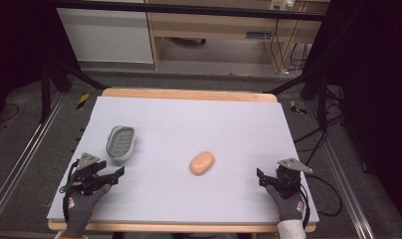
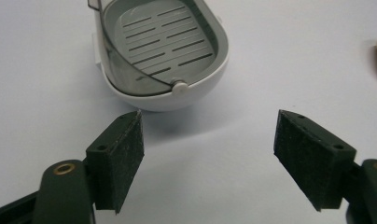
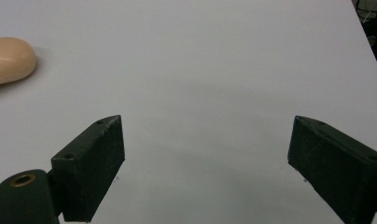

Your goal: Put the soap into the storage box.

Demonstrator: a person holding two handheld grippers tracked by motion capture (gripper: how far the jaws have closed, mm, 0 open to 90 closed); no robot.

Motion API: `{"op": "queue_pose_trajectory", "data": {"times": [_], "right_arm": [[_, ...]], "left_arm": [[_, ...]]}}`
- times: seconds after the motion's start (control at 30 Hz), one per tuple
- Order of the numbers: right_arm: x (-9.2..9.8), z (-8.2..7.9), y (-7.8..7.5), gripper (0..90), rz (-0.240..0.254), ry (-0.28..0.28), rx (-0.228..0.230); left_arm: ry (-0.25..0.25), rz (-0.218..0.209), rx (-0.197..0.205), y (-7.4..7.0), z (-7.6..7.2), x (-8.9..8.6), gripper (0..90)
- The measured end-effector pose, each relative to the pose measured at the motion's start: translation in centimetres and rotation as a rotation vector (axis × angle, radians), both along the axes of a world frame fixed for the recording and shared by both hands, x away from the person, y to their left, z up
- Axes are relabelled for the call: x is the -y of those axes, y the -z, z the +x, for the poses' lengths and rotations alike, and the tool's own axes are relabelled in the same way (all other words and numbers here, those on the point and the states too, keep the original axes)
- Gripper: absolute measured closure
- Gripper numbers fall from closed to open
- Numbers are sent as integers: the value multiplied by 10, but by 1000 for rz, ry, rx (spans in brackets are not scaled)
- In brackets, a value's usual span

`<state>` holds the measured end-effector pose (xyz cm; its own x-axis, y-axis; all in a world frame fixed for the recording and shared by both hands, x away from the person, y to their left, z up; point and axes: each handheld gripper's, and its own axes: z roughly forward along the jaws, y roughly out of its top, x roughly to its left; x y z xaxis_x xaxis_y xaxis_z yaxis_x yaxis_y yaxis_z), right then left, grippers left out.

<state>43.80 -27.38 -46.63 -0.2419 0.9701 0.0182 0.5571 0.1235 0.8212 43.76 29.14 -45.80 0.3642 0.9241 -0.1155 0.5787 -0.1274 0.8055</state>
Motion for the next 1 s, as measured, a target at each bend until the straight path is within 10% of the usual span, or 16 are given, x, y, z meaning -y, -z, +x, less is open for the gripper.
{"op": "queue_pose_trajectory", "data": {"times": [1.0], "right_arm": [[-8, 1, 5, 117, -16, -33, -60]], "left_arm": [[106, -1, 38, -17, -2, 42, 281]]}}
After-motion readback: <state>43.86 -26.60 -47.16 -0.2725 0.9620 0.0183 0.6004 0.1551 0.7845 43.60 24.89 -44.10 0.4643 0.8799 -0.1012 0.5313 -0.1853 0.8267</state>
